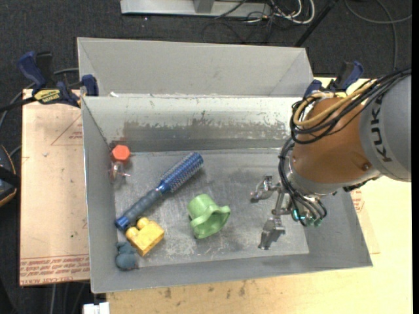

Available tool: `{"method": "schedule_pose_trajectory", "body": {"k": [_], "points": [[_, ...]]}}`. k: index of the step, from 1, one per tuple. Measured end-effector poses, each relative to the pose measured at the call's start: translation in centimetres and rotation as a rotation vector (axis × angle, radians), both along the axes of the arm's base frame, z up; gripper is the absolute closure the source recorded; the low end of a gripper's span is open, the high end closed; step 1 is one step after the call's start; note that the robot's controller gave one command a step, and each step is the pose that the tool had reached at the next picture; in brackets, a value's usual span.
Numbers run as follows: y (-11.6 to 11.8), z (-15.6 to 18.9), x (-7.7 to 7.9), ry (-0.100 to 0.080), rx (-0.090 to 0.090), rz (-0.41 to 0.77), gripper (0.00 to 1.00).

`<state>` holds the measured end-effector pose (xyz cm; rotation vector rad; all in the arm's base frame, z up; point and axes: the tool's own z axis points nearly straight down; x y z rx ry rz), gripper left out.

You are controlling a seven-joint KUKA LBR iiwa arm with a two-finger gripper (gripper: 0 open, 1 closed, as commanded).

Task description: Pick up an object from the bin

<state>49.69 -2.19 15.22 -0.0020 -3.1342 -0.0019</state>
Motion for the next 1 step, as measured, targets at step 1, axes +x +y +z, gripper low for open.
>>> {"method": "schedule_pose_trajectory", "body": {"k": [1], "points": [[6.97,-8.08,1.64,-0.012,-0.001,0.146,0.00]]}}
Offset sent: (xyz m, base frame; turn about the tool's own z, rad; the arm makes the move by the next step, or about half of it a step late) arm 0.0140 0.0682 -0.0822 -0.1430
